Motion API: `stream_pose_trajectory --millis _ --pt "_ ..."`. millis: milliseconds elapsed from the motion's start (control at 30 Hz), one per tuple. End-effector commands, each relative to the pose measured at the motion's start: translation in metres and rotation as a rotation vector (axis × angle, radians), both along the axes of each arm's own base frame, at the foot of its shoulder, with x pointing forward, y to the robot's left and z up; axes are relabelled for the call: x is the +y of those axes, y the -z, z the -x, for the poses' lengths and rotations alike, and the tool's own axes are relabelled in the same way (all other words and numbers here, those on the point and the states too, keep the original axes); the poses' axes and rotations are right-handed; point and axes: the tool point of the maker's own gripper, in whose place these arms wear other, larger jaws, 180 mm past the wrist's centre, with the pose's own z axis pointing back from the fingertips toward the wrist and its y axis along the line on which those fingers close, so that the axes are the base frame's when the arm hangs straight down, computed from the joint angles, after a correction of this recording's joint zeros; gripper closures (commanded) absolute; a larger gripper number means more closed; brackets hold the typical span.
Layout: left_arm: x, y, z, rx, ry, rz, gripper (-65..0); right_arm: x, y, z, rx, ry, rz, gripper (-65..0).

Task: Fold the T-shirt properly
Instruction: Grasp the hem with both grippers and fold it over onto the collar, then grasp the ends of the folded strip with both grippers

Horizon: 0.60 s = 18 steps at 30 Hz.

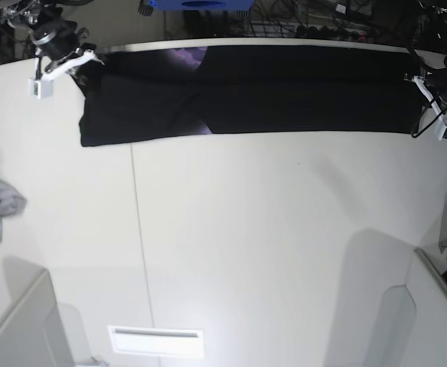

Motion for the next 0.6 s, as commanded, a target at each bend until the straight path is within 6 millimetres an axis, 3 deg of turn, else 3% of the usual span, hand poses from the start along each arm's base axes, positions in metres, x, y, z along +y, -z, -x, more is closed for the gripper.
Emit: stream_pose_trajectory --millis 0,333,400,467,500,567 --pt "0.001 -0.006 -0.006 -0.014 0.024 -0.014 0.0 -0.002 -0.004 -0.002 -0.022 -0.001 0.016 0.0" --pt "0.000 -0.008 -0.006 -0.025 0.030 -0.017 0.0 -0.003 -0.002 0.002 -0.016 0.024 0.008 0.0" --pt "-0.001 -0.010 -0.009 -0.055 0.034 -0.014 0.0 -0.003 -0.003 0.002 -0.018 0.027 0.007 -14.7" --pt "0.000 -0.009 -0.005 -0.065 0.034 -0.013 -18.4 -0.003 -0.003 0.002 -0.021 0.031 0.006 -27.5" --pt "0.001 -0.014 -0.006 -0.083 0.033 -0.021 -26.0 -0.003 -0.003 0.002 -0.021 0.031 0.006 -30.0" --pt "0.003 -0.025 -0.009 -0.121 0.035 -0.042 -40.6 -0.003 -0.005 -0.001 -0.037 0.046 0.003 -27.9"
